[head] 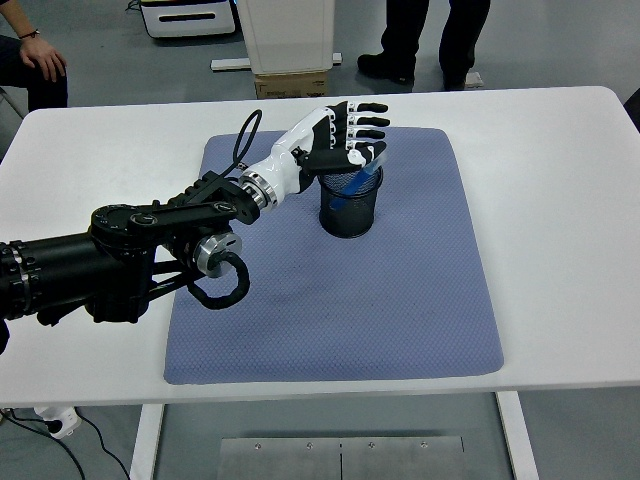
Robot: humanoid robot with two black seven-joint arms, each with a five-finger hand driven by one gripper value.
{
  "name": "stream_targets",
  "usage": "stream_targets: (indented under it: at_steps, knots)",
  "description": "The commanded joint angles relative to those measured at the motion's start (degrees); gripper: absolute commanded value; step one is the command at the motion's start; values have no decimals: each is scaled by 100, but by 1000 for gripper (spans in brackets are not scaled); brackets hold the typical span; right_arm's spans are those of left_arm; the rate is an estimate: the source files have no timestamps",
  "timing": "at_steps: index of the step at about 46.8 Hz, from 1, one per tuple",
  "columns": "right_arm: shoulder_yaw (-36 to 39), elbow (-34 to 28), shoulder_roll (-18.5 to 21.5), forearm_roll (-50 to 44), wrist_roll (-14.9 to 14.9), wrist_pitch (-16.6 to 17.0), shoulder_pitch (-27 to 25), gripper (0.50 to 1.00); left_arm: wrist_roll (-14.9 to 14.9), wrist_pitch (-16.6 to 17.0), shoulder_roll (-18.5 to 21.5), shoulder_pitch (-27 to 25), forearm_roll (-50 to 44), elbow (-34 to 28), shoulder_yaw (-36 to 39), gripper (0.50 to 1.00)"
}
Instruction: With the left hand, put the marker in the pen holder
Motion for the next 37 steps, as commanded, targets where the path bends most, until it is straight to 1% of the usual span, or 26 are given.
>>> stream_targets:
  at_steps: [1, 5, 9, 14, 16, 24, 28, 37]
  knots:
    - [0, -1, 0, 0, 1, 1, 0, 1000, -9, -1, 0, 1, 0, -9, -27, 748]
    - [0, -1, 0, 0, 1, 1, 0, 1000, -18, -1, 8, 1, 0, -9, -97, 768]
    - [0, -1, 0, 0, 1, 1, 0, 1000, -9, -10, 26, -8, 18, -9, -229, 842]
    - [0, -1, 0, 0, 1, 1, 0, 1000, -9, -19, 79, -43, 44, -1, -449, 962]
    - [0, -1, 0, 0, 1, 1, 0, 1000, -9, -19, 105, -61, 53, -1, -511, 1000]
    - [0, -1, 0, 0, 1, 1, 0, 1000, -9, -1, 316, -78, 106, 78, -687, 1000]
    - [0, -1, 0, 0, 1, 1, 0, 1000, -9, -10, 413, -70, 123, 219, -713, 1000]
    - [0, -1, 0, 0, 1, 1, 0, 1000, -9, 25, 764, 53, 334, 658, -713, 1000]
